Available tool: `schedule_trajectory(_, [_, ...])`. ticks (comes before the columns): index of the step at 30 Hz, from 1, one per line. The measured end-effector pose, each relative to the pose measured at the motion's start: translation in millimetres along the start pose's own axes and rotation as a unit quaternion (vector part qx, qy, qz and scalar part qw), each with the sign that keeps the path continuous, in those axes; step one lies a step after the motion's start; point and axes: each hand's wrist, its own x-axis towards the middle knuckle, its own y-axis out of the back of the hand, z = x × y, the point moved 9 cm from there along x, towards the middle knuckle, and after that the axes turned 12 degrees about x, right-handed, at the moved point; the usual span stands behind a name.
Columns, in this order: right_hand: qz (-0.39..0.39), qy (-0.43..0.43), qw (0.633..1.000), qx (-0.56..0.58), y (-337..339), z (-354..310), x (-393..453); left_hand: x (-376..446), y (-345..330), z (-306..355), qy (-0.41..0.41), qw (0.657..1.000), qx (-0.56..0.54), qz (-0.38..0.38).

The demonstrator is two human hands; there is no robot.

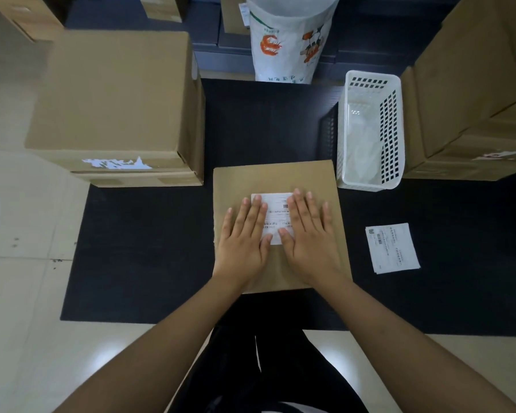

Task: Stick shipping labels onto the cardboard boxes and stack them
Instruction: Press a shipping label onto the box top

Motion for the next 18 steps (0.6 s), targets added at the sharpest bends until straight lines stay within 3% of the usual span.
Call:
schedule_trajectory(9, [0.004,0.013,1.000,0.011,1,1,-3,-1,12,0,-0.041,0.999,-0.023,0.014])
schedule_trajectory(11, [0.043,0.016,0.997,0.061,12,3,-9,-9,27,-8,-0.045,0.995,-0.056,0.066])
schedule_trajectory(13, [0.128,-0.031,0.984,0.121,29,18,-24,-23,34,-28,0.012,0.987,-0.119,0.106])
schedule_trajectory(14, [0.174,-0.081,0.969,0.155,35,31,-34,-32,31,-42,0.071,0.974,-0.182,0.110])
schedule_trajectory(16, [0.244,-0.211,0.920,0.221,35,62,-60,-54,10,-68,0.205,0.917,-0.331,0.084])
schedule_trajectory(18, [0.242,-0.318,0.870,0.290,19,84,-81,-72,-15,-72,0.265,0.850,-0.454,0.030])
